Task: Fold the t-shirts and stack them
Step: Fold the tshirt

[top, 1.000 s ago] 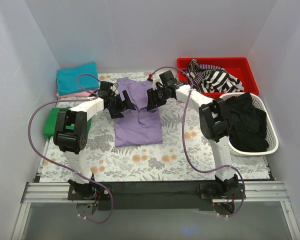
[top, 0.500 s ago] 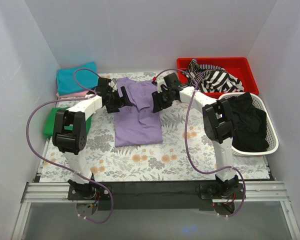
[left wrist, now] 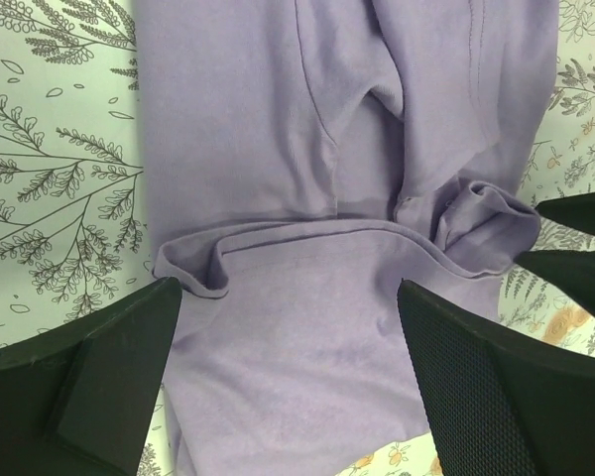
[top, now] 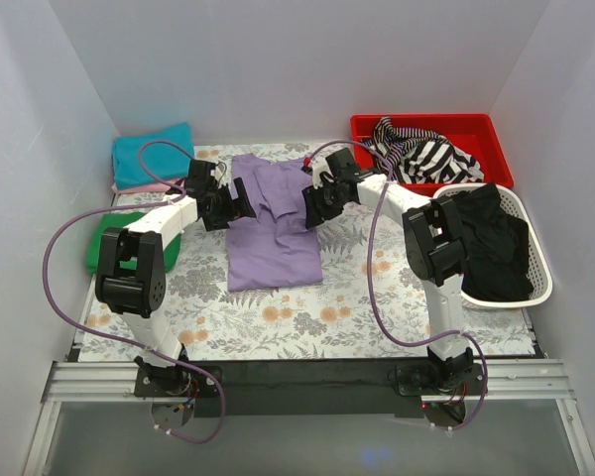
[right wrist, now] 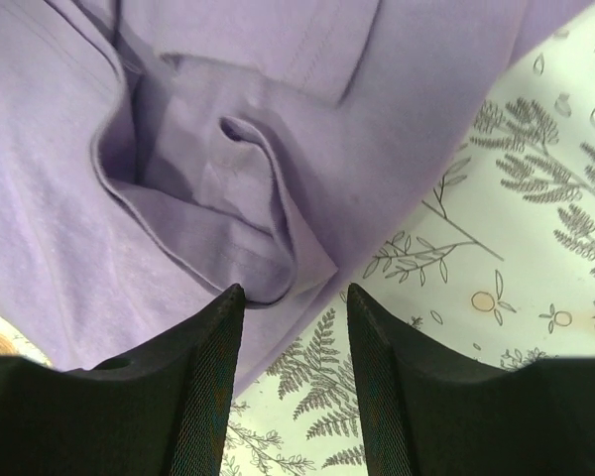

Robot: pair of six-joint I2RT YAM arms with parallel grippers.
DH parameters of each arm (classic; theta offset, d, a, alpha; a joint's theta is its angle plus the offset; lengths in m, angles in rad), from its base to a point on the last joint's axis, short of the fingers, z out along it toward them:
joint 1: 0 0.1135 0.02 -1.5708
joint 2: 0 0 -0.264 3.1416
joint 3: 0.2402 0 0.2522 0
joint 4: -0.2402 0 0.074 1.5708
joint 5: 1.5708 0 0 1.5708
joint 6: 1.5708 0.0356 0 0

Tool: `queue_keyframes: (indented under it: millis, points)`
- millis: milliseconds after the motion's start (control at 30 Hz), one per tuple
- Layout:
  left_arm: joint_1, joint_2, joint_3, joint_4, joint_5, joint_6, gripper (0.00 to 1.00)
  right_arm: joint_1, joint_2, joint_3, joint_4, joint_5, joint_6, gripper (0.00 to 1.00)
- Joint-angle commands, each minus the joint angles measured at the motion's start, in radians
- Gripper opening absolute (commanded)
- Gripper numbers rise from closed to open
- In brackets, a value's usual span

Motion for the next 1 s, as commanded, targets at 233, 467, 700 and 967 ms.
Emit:
queue_keyframes:
  millis: [233, 467, 700, 967]
  points:
    - [0.010, -0.046, -0.009, -0.014, -0.033, 0.046, 0.91, 0.002, 0.053, 0.142, 0.012, -0.076, 0.061, 0.24]
    - [0.017, -0.055, -0.009, -0.022, -0.053, 0.060, 0.91, 0.002, 0.035, 0.103, 0.006, -0.044, 0.068, 0.42]
    - [0.020, -0.045, -0.007, -0.025, -0.046, 0.058, 0.91, 0.002, 0.031, 0.076, -0.016, 0.043, 0.073, 0.45]
    - [0.020, -0.040, -0.023, -0.025, -0.044, 0.055, 0.91, 0.002, 0.042, 0.068, -0.033, 0.050, 0.067, 0.13]
